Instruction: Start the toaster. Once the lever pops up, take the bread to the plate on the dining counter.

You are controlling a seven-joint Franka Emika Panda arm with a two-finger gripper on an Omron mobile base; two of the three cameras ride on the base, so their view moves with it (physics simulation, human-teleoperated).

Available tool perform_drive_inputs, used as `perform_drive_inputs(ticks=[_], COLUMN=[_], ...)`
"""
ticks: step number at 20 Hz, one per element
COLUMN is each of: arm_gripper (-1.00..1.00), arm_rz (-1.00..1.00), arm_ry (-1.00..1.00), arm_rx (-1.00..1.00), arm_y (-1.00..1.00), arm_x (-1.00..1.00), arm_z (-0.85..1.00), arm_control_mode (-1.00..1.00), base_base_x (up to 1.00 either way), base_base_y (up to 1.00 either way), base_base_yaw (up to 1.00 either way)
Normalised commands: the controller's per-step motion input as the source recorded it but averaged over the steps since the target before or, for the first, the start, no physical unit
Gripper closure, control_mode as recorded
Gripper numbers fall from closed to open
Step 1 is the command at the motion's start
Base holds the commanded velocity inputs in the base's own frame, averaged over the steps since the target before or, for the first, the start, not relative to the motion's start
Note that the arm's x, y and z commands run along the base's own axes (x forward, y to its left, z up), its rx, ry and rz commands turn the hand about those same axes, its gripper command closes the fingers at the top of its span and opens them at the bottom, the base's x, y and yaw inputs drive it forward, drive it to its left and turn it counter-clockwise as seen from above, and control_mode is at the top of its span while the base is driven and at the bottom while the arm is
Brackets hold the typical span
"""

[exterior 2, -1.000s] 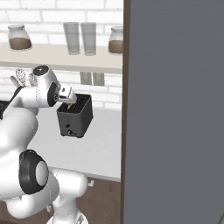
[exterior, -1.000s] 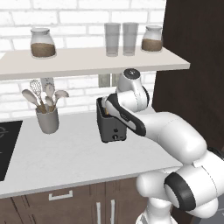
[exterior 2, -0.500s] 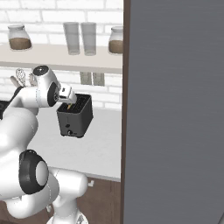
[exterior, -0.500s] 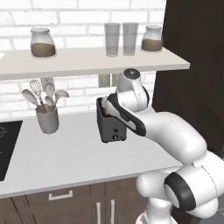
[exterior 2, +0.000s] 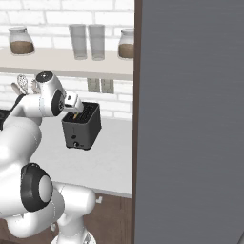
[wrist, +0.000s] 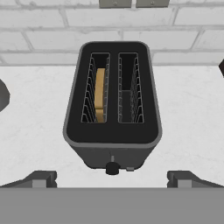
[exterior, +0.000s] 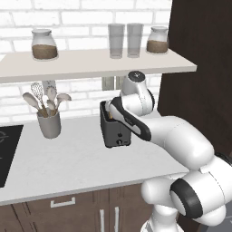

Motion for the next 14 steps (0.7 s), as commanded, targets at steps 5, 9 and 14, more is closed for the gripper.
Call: perform_drive_inputs(ticks=[5,9,14], arm_gripper=[-1.00,-1.00,-1.00], arm_rz=[0.00,0.00,0.00], arm_ry=[0.00,0.00,0.00], arm_rx=[0.00,0.00,0.00], arm_y=[0.00,0.00,0.00], arm_x=[0.00,0.00,0.00], arm_z=[0.00,0.00,0.00], arm_control_mode=[-1.00,-1.00,-1.00], base_base_x=[0.00,0.00,0.00], base_base_y=[0.00,0.00,0.00], base_base_yaw=[0.00,0.00,0.00])
